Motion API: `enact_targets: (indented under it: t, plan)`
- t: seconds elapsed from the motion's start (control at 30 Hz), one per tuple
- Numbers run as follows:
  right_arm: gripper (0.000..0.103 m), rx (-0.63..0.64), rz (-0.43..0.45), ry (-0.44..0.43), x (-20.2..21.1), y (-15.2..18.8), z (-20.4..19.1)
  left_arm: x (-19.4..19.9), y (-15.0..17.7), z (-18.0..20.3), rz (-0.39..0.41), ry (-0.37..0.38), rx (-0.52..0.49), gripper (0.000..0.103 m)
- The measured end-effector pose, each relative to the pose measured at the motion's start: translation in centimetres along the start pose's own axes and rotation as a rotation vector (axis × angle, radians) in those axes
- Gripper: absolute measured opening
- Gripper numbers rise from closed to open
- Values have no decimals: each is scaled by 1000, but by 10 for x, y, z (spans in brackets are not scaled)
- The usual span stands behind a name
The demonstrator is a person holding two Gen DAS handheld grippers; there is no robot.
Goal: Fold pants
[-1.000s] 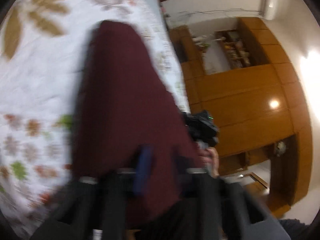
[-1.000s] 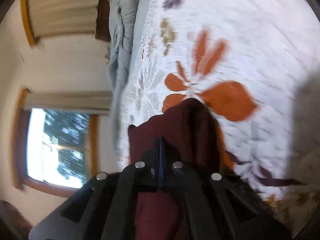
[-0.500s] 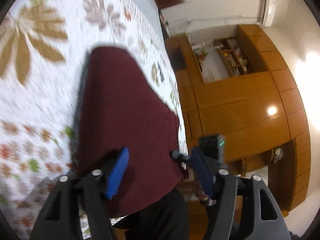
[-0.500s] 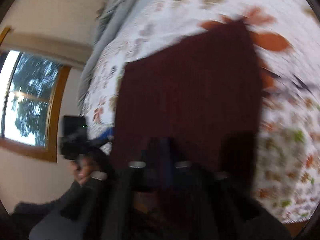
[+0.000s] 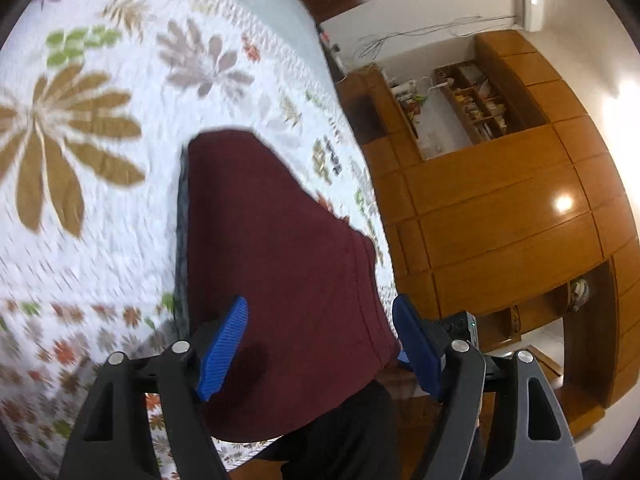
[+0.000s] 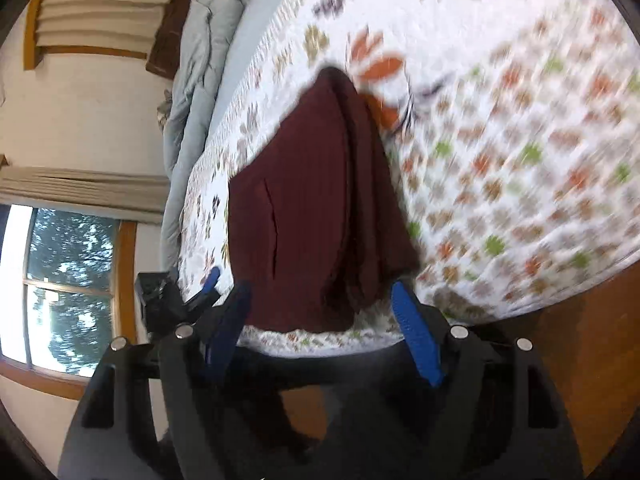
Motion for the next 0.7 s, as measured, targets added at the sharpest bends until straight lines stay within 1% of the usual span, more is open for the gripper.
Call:
enact_targets:
  t: [0.03, 0.07, 0.1, 0.13, 0.17, 0.23, 0.33, 0.37, 0.4, 0.47, 0.5, 0.53, 0.57, 0.6, 0.63, 0.7]
  plan:
    - [68, 3, -35, -15, -10, 2, -3, -2, 3, -2, -2, 8, 15, 75]
    - [44, 23, -31, 35, -17, -1, -5, -2, 5, -2, -4, 17, 24, 75]
    - [27, 29, -27, 65, -22, -7, -6, -2, 6, -1, -4, 17, 23, 75]
    - [21, 14, -22, 78, -20, -10, -1, -2, 7, 1, -3, 12, 13, 75]
    - [19, 8, -12, 74, -16, -10, 0, -1, 8, 3, -1, 12, 6, 75]
    - [19, 55, 10, 133, -9, -8, 0, -2, 11, 6, -5, 20, -5, 75]
    - [20, 37, -26, 176, -33, -3, 20, -11, 16, 1, -23, 12, 4, 75]
    - [22, 38, -30, 179, -39, -3, 22, -11, 18, 4, -17, 18, -1, 75]
    - [24, 59, -25, 174, -36, -2, 17, -10, 20, 12, -11, 36, -25, 75]
    - [37, 92, -13, 148, -25, -2, 5, -8, 23, 28, -11, 68, -60, 75]
    - [37, 96, 2, 148, -15, -3, 1, -10, 27, 37, -28, 86, -79, 75]
    - [38, 111, 43, 171, 0, -10, -7, -13, 30, 41, -44, 95, -93, 75]
    - [42, 123, 79, 185, 8, -17, -14, -16, 34, 45, -61, 104, -105, 75]
    - [44, 136, 109, 191, 11, -25, -22, -21, 38, 49, -75, 114, -112, 75]
    - [44, 156, 137, 178, 11, -40, -35, -29, 44, 51, -101, 127, -111, 75]
    - [44, 183, 128, 126, -3, -60, -49, -45, 57, 53, -149, 124, -114, 75]
Point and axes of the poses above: each gripper's, at about its wrist camera, not at the fingertips, and x roughly against the way its jaws point, z to its right, y to its underside, the point moved 4 cm from there along -x, roughly the way its jaws point, and after that the axes turned 5 degrees about y, right-handed, at the moved point
